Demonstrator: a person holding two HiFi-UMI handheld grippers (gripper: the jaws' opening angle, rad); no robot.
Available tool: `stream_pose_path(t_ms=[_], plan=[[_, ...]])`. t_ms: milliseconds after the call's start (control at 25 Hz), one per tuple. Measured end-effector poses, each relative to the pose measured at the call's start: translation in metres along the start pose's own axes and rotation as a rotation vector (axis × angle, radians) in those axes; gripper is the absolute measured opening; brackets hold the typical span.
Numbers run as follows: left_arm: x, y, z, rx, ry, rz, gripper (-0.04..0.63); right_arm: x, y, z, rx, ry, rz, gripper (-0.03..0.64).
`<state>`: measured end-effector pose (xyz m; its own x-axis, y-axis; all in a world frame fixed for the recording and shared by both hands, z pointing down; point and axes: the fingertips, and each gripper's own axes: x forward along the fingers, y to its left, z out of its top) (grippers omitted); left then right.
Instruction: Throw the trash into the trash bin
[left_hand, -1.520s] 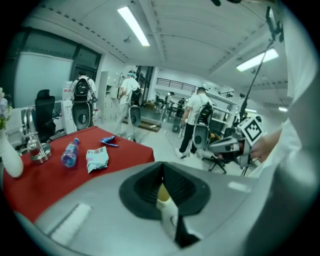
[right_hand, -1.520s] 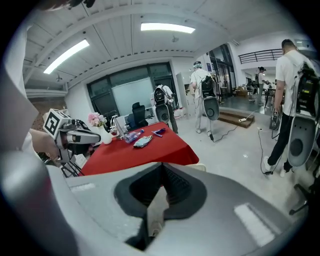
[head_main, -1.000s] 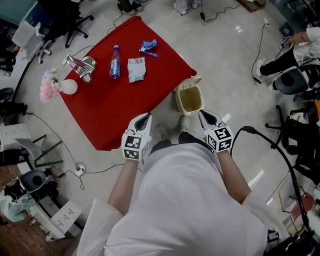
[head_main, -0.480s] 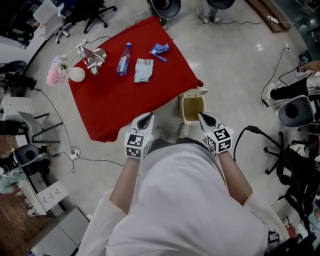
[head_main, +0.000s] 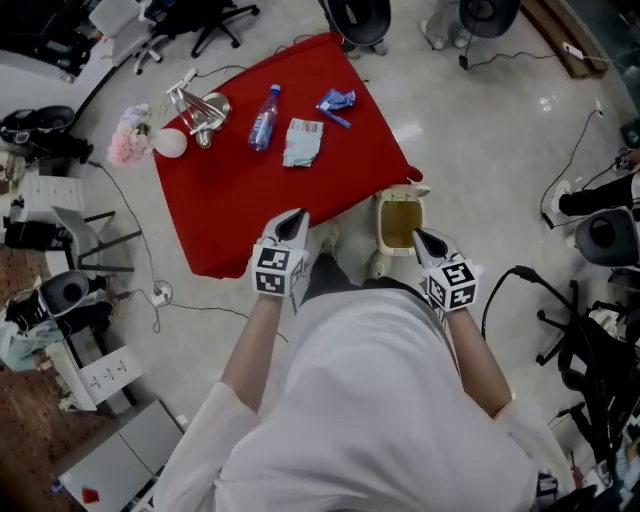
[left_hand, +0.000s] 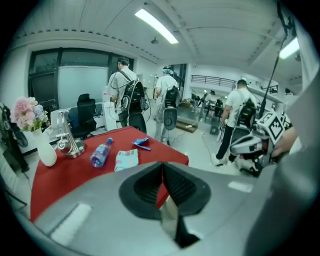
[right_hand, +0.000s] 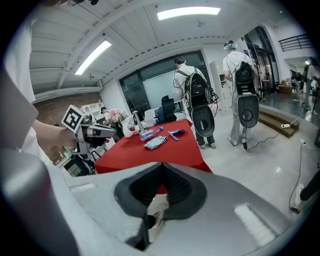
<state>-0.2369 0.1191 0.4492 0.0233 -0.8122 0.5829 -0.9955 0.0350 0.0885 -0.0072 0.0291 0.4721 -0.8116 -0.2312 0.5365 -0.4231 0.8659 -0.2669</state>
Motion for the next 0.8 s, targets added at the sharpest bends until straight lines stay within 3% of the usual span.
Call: stream_pose_path(t_ms=[160,520,800], plan=[[0.022,0.022,0.005,-0.005,0.024,-0.010,0.057,0.009,-0.009,0.003,0.035,-0.007,-0.041,0.002],[0.083,0.100,-0.011,-0.080,0.134,0.012,0.087,0.027,-0.012,0.020,0.117,-0.021,-0.181,0.002],[0.134,0.145,-0.027,-0.068,0.237,0.017,0.109,0.041,-0.009,0.021,0.168,0.002,-0.264,0.002]])
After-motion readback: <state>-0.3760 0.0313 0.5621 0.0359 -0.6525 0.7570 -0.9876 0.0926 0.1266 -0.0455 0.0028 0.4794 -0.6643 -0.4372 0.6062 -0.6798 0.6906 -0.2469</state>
